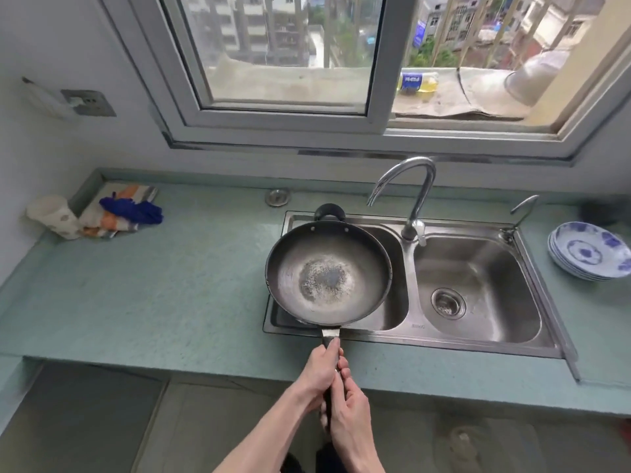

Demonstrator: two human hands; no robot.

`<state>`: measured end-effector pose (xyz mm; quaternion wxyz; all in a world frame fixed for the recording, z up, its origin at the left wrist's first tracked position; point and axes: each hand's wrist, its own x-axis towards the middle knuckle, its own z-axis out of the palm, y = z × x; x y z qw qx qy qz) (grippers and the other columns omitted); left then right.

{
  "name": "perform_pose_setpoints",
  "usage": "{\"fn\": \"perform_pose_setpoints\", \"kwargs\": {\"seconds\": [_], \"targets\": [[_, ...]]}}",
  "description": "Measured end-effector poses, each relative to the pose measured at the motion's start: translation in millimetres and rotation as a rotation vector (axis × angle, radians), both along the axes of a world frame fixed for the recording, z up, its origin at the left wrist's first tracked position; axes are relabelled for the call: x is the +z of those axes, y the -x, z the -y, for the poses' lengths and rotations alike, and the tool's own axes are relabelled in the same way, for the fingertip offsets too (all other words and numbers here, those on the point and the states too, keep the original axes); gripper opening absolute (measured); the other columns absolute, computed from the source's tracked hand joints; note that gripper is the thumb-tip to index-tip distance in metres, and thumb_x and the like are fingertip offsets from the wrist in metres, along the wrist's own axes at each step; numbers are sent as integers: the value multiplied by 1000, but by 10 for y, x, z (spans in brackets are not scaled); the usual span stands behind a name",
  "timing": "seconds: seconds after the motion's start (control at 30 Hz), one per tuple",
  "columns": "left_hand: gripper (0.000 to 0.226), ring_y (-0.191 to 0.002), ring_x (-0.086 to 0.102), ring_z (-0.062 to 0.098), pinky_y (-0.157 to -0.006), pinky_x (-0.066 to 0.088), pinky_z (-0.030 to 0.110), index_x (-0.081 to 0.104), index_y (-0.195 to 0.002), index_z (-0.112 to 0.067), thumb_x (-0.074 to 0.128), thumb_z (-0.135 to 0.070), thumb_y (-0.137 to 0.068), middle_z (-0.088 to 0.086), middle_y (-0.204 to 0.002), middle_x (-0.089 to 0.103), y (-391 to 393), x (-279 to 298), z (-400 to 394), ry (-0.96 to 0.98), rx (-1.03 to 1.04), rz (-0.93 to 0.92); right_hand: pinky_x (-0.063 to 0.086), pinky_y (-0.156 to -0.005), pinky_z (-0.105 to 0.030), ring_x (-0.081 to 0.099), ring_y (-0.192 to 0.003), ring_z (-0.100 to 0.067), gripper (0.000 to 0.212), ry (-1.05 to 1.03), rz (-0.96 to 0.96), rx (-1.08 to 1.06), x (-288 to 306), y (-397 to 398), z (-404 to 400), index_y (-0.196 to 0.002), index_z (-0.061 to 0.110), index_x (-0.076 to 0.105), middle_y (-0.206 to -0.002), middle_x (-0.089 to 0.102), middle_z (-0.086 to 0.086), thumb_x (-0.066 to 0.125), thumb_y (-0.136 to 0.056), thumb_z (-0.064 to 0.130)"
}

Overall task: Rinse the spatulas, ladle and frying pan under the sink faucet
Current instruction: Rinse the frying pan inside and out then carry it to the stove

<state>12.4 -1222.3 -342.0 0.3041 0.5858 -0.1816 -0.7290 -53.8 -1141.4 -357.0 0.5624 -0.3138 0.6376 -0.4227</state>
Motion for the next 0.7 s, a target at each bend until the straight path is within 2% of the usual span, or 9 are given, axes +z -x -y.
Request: {"fn": "perform_pose_setpoints", "kwargs": {"seconds": [0.07,0.13,0.23,0.37,0.57,0.7], "targets": [[26,-49,44,13,-51,41,24,42,-89,-13,42,-28,-111,-1,-58,45,63,-11,126,-23,6,11,41,-52,-27,51,-55,-15,33,-29,-7,10,-6,56,114,-128,29,68,-65,60,3,50,-105,45],[27,-49,44,13,-50,40,24,42,-88,-13,42,-28,-111,-1,-58,46,115,-29,227,-43,5,10,39,-51,-24,48,-57,-16,41,-43,-24,7,-45,104,224,-127,20,68,-66,56,-1,51,-104,50],[28,-48,45,12,-48,40,23,42,-87,-13,42,-27,-111,-1,-57,46,166,-64,350,-61,-6,5,36,-46,-28,45,-50,-20,37,-92,10,14,-74,162,318,-121,9,66,-57,51,-6,47,-109,38],[29,-49,45,13,-49,42,24,43,-85,-13,42,-28,-110,-1,-57,46,160,-96,471,-81,-32,10,35,-45,-30,44,-50,-21,37,-115,27,-1,-54,136,420,-111,6,66,-58,51,-8,46,-109,37],[30,-54,48,16,-56,44,27,48,-87,-11,42,-28,-110,1,-61,50,99,-161,596,-102,-32,-19,38,-45,-30,47,-49,-21,36,-109,-8,-12,-65,92,537,-118,5,65,-57,52,-8,45,-110,33],[34,-61,63,23,-62,54,32,63,-100,2,46,-26,-109,9,-67,65,54,-200,578,-156,-13,-4,41,-50,-38,50,-49,-23,40,-116,-27,38,-105,82,554,-92,7,63,-57,57,-8,43,-110,38]]}}
